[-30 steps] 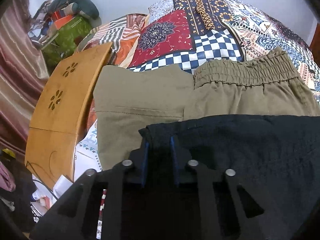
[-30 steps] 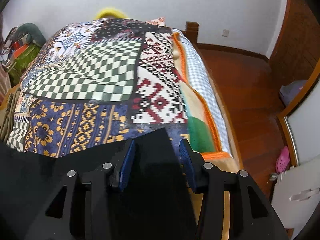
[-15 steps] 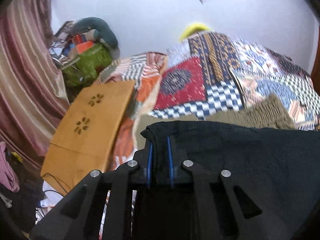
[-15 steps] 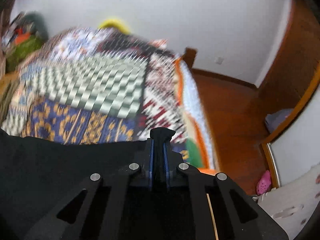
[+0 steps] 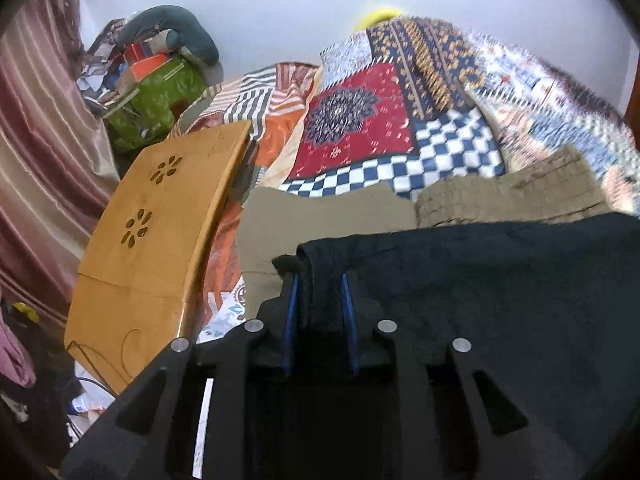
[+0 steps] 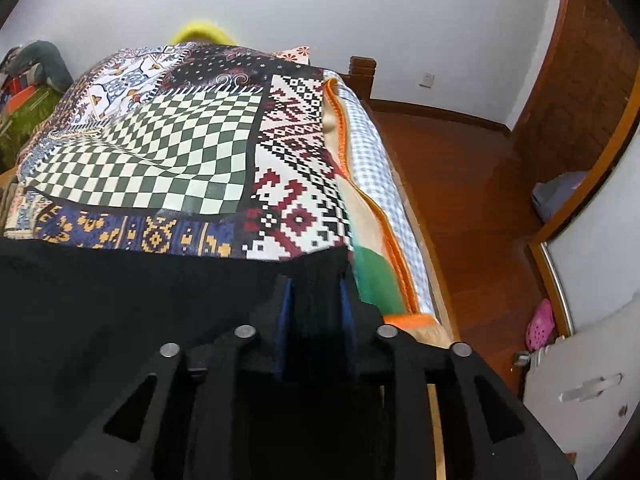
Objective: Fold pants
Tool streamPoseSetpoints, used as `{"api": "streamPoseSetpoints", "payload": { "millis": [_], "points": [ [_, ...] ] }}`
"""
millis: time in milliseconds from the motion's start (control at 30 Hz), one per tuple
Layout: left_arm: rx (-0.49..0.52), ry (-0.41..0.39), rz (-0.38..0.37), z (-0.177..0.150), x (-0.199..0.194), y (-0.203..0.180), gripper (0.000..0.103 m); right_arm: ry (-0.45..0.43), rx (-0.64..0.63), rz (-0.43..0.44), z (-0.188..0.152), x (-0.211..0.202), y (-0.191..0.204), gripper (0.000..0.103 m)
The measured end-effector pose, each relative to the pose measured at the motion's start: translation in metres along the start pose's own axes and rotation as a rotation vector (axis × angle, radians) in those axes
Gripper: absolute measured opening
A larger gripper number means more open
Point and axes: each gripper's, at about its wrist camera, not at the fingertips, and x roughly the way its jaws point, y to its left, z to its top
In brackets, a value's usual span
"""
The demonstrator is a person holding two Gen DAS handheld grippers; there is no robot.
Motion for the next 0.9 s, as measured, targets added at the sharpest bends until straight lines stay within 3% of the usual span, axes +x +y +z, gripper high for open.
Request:
{"api": "streamPoseSetpoints", "payload": {
  "millis": [67, 233, 500, 900],
  "points": [
    [-0.031, -0.015, -0.028, 0.002, -0.017, 0.007, 0.027, -0.008, 0.015, 0.013, -0.003, -0.017, -0.007, 0.033],
    [-0.091, -0.108, -0.060, -0.007, -0.082, 0.027, 0.057, -0.046, 0.057, 0.047, -0.025, -0.075, -0.029, 0.040],
    [-0.060, -0.083, -0.038, -0.070, -0.148, 0.046, 0.067, -0.009, 0.056, 0.029, -0.096, -0.138, -0.039, 0.050],
    [-0.071, 0.100, -0.145, -0.180, -0.163, 0.052, 0.070, 0.147, 0.116, 0.112, -0.204, -0.147, -0.008, 0.050]
  ]
}}
